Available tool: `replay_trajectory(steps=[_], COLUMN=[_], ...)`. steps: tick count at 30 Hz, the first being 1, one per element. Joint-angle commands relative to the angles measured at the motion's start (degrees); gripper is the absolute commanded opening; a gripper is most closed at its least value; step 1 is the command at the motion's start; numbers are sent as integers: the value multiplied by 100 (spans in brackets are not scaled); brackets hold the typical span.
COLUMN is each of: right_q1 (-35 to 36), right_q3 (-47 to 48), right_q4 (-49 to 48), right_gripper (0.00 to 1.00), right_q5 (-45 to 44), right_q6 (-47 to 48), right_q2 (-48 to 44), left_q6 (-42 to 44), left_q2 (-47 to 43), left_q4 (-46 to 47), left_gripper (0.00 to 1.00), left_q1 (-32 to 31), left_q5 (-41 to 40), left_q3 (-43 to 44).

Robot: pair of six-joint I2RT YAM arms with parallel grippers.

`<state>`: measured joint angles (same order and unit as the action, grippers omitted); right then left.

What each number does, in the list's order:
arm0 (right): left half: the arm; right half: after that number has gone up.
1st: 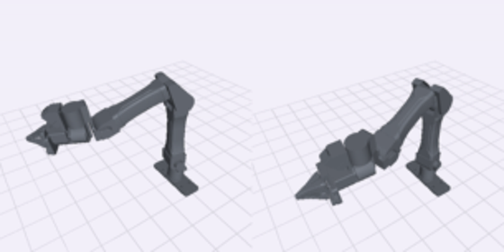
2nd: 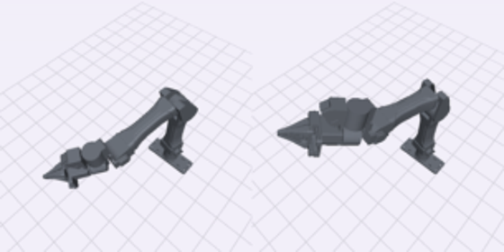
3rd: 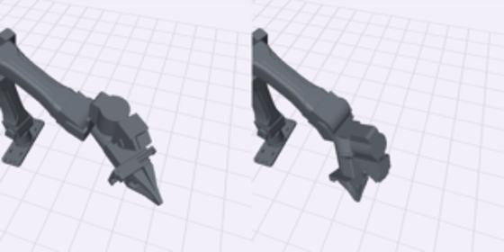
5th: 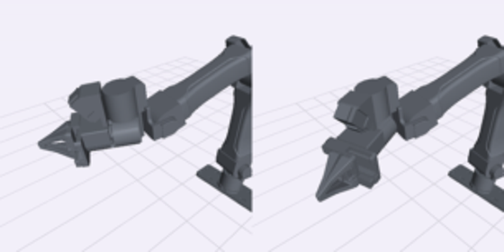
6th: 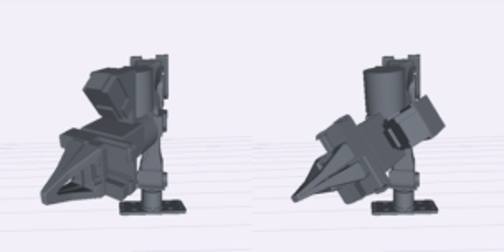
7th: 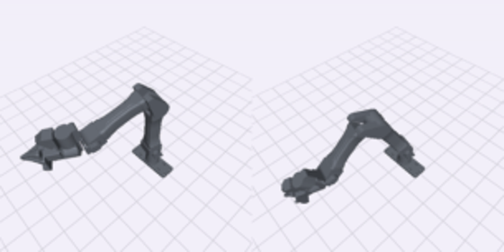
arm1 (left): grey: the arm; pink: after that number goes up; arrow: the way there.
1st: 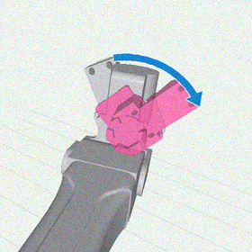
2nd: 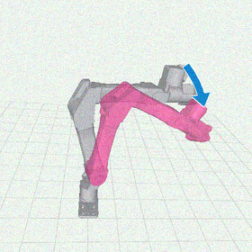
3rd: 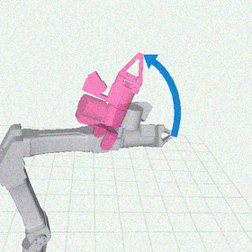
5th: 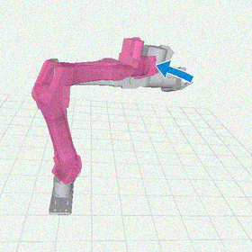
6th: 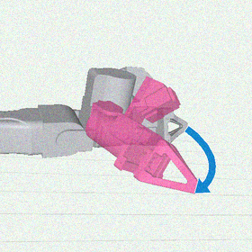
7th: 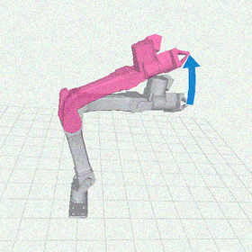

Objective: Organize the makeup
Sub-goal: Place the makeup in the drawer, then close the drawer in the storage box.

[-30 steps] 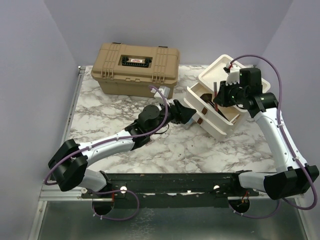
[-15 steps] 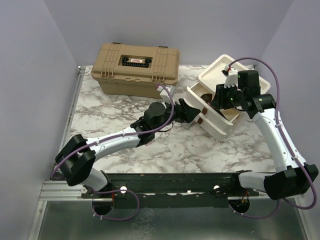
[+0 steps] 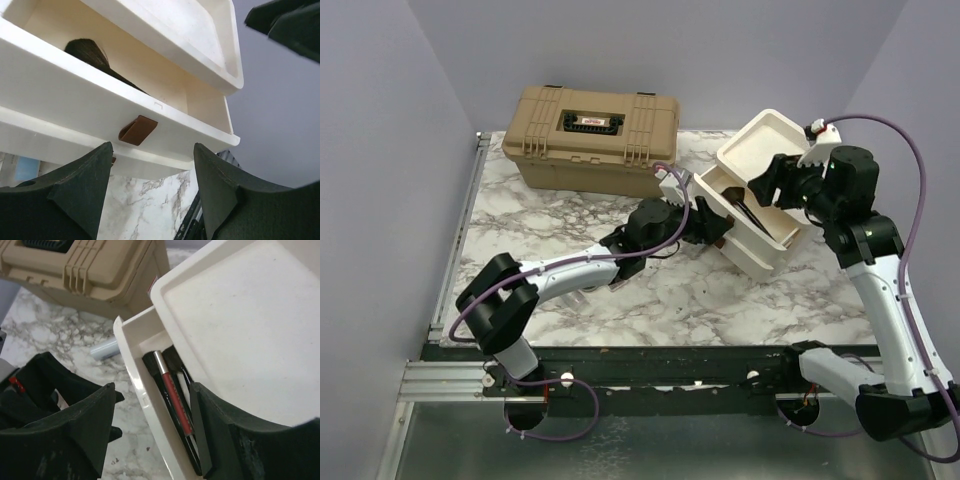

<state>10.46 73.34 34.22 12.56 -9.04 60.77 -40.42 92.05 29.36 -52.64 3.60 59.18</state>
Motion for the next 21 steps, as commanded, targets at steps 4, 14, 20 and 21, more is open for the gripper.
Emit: replay_trajectory(steps=[4, 14, 20, 21], right_q1=[12, 7, 9, 9], right_q3=[60, 27, -10, 0], right_q4=[-61, 23, 96, 122], right_gripper=[68, 69, 69, 69], right_q5=[-905, -9, -82, -84], right_q6=[-450, -749, -676, -682], right_q2=[442, 919, 902, 921], left_q6=[319, 446, 500, 525], left_q2=[586, 1148, 1506, 1547], left_q4=[-142, -134, -56, -32], left_gripper=[65, 61, 55, 55], left_q1=[-16, -21, -59, -62], left_q5=[306, 542, 685, 685], left_q3=[606, 1072, 1253, 1286])
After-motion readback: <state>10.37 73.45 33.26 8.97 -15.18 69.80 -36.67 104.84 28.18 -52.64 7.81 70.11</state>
